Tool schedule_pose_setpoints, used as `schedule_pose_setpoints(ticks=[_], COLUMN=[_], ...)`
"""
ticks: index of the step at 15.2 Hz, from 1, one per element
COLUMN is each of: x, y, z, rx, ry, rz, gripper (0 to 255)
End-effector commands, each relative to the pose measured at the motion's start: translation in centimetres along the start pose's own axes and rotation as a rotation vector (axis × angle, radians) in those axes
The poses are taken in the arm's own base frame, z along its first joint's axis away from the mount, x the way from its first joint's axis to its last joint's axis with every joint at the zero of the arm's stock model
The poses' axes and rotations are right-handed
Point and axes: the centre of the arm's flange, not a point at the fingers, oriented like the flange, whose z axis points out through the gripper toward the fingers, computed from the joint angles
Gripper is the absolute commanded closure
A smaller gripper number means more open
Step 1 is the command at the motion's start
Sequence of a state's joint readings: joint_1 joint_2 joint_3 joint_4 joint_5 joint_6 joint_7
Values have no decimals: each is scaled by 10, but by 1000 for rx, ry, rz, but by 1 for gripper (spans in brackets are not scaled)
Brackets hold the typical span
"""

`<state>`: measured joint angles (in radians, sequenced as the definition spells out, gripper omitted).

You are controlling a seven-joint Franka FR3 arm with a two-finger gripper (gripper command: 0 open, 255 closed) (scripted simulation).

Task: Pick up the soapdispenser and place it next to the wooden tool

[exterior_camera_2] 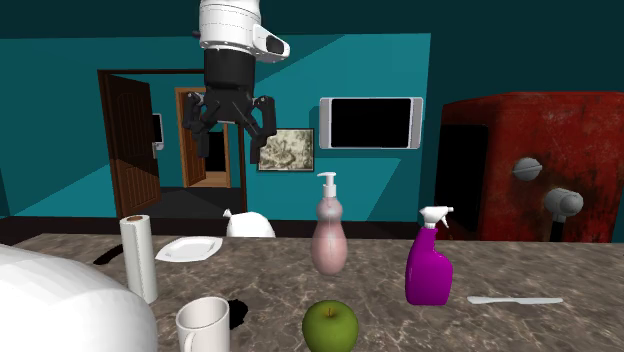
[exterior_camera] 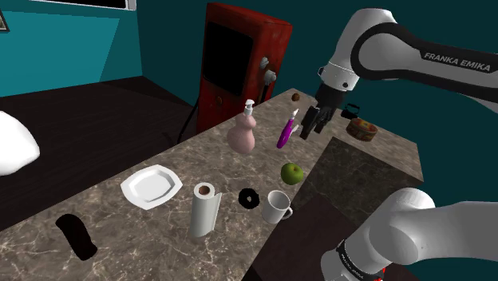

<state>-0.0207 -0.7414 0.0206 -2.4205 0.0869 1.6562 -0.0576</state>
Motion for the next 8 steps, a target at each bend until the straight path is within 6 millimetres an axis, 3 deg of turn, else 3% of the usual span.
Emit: schedule_pose_setpoints(ticks=[1, 8], x=[0, 50], y=[0, 37], z=[0, 53], rx=[0, 0], ry=[0, 110], rz=[0, -40], gripper=[0, 0])
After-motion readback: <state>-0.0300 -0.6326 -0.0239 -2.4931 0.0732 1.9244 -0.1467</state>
